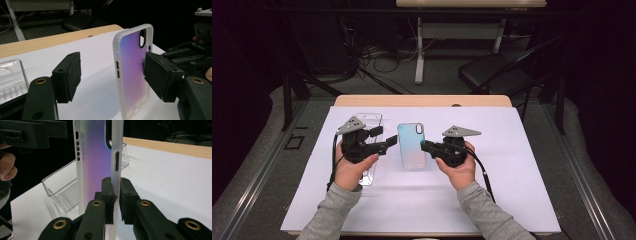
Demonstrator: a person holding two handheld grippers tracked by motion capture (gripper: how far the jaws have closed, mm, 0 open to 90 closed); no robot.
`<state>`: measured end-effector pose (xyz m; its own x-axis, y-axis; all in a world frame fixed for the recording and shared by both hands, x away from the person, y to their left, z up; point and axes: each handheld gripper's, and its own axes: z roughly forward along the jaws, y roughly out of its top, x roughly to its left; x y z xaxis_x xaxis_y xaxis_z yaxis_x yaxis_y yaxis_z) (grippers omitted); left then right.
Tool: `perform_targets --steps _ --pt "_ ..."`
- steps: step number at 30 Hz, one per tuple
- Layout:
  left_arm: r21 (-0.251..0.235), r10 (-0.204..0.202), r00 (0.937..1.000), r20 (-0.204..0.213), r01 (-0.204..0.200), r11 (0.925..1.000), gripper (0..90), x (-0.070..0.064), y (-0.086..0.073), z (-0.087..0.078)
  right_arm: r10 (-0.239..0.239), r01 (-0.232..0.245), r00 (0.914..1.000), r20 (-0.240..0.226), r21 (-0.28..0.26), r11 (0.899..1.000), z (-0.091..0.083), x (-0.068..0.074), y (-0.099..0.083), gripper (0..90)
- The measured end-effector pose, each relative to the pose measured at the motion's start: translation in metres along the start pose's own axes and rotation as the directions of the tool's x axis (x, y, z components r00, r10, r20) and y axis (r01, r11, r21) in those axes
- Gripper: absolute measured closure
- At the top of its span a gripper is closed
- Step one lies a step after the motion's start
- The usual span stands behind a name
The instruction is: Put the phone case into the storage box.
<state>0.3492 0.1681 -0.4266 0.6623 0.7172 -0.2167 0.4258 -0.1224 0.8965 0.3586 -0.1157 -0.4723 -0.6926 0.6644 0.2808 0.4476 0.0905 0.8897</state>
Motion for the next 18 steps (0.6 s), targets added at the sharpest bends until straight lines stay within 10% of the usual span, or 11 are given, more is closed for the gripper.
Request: perform_targets --steps 18 --pt "-0.002 0.013 0.9998 -0.011 -0.013 0.9999 40.2 -0.0062 -0.0019 0.0011 0.014 -0.014 0.9999 0.004 -0.007 1.000 0.0029 0.0065 -0.0054 83.2"
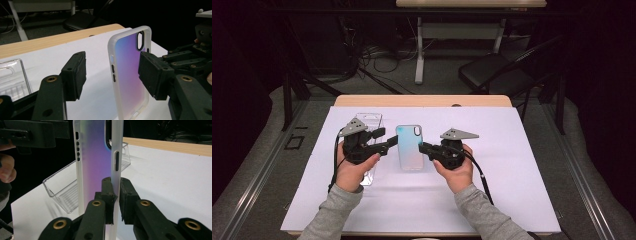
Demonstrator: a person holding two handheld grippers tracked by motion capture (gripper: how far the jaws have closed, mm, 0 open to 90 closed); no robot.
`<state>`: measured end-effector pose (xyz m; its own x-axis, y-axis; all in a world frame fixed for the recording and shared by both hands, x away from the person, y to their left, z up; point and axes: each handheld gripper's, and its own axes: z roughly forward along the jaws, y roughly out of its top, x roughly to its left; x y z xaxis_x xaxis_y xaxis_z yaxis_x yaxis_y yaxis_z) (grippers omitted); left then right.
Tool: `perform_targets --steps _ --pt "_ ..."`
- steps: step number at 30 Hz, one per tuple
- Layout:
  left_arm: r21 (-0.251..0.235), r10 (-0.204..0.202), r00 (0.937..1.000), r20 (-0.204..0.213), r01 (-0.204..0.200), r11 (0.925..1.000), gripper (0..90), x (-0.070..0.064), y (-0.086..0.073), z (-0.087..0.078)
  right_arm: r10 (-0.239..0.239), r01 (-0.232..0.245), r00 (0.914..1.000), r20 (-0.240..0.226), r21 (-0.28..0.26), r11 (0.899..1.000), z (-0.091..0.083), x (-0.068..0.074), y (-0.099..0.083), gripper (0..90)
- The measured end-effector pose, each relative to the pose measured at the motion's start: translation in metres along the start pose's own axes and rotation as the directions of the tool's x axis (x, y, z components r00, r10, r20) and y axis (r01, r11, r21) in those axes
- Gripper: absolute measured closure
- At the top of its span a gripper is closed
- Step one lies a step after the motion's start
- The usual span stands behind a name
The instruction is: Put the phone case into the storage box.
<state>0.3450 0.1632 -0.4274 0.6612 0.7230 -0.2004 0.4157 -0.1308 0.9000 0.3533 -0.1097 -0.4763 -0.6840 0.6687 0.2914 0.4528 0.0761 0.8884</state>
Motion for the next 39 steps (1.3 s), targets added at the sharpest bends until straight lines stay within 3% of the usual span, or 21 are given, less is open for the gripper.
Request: perform_targets --steps 7,13,19,39 --pt "0.002 0.003 1.0000 0.007 -0.003 1.0000 41.7 -0.002 -0.001 0.001 0.000 0.000 1.0000 0.005 -0.005 1.000 -0.001 0.002 0.000 83.2" --pt "-0.007 -0.034 0.9994 -0.007 0.034 0.9994 45.7 -0.003 -0.002 0.000 0.001 -0.001 1.0000 0.001 -0.009 1.000 0.000 0.004 -0.002 83.2" --pt "-0.010 -0.049 0.9988 0.011 0.049 0.9988 49.7 -0.003 -0.003 0.001 -0.001 0.001 1.0000 -0.004 -0.001 1.000 0.003 0.007 -0.004 83.2" --pt "0.016 -0.021 0.9994 -0.028 0.022 0.9996 64.4 -0.002 -0.005 0.002 -0.014 0.015 0.9996 -0.025 0.019 1.000 0.006 0.015 -0.007 83.2"
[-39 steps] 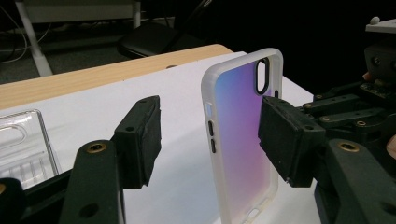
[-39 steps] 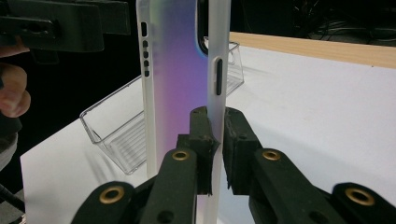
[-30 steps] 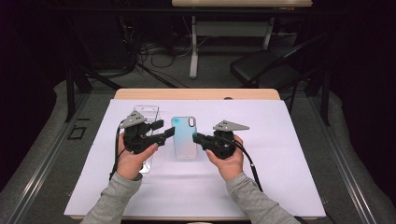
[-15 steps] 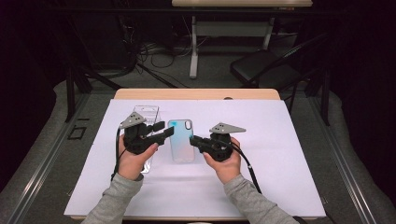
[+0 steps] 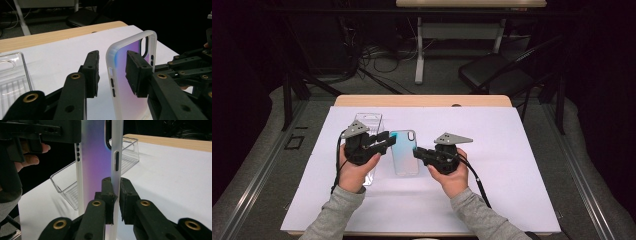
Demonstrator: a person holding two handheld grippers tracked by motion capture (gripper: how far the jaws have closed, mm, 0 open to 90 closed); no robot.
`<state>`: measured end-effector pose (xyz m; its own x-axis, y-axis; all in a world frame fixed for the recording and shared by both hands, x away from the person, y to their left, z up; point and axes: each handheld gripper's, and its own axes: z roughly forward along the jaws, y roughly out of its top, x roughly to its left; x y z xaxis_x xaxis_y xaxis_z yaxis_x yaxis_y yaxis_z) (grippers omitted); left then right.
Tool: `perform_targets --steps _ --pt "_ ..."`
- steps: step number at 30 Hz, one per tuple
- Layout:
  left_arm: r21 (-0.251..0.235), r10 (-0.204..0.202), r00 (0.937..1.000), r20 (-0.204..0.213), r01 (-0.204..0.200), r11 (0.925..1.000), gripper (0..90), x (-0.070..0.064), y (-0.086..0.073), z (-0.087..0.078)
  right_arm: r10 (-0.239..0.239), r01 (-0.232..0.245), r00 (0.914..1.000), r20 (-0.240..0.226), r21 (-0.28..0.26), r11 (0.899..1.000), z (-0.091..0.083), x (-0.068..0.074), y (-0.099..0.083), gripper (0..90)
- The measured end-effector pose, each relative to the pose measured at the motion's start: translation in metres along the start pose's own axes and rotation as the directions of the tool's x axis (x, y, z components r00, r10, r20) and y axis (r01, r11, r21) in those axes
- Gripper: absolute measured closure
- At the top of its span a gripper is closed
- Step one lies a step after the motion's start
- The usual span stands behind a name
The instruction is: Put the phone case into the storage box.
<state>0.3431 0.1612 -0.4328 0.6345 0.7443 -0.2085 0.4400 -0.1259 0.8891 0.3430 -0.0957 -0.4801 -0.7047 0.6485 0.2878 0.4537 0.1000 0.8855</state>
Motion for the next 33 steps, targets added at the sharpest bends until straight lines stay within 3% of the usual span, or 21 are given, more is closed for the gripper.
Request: perform_targets --steps 33 --pt "0.015 0.013 0.9998 -0.014 -0.013 0.9998 78.3 0.0008 -0.0001 -0.0015 -0.011 0.011 0.9999 -0.006 0.011 1.000 0.0025 0.0020 -0.0021 83.2"
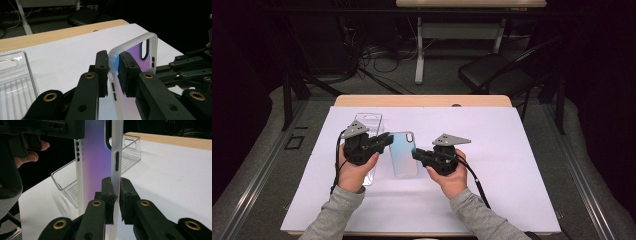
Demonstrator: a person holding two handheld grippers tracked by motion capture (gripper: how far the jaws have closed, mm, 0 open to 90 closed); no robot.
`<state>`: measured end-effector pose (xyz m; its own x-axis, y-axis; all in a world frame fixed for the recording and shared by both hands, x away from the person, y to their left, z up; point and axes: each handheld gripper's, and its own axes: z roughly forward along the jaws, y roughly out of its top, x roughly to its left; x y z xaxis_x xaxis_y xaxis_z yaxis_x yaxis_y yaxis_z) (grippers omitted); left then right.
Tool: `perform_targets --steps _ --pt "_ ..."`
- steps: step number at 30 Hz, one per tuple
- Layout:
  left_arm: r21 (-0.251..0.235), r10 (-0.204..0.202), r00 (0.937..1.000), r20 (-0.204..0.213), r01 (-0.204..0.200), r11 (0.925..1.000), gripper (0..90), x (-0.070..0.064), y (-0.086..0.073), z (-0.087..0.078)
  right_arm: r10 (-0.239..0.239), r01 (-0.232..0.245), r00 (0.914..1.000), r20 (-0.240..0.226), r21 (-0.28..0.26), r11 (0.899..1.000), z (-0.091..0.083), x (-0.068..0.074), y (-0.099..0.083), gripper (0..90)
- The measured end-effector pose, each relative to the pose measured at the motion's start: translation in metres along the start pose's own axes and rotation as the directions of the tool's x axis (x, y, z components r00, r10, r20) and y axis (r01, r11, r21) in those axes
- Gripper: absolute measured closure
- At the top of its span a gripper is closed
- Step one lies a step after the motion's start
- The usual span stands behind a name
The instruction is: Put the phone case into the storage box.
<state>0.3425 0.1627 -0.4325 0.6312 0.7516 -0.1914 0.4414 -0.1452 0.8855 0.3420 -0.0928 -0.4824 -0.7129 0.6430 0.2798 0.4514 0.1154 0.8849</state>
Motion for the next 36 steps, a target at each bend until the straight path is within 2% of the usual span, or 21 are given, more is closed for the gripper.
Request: perform_targets --steps 10,26,36 --pt "0.007 0.010 1.0000 -0.001 -0.010 0.9999 80.1 0.0001 0.0008 -0.0010 -0.002 0.002 1.0000 0.000 0.003 1.000 -0.0006 -0.0003 0.0005 83.2" --pt "0.032 0.067 0.9973 -0.032 -0.066 0.9974 80.4 -0.0031 0.0024 -0.0018 -0.007 0.007 1.0000 -0.002 0.008 1.000 -0.0001 -0.0006 0.0004 83.3" --pt "0.036 0.064 0.9976 -0.025 -0.063 0.9973 81.7 -0.0017 0.0022 -0.0019 -0.006 0.006 1.0000 -0.002 0.008 1.000 0.0003 -0.0007 0.0002 83.2"
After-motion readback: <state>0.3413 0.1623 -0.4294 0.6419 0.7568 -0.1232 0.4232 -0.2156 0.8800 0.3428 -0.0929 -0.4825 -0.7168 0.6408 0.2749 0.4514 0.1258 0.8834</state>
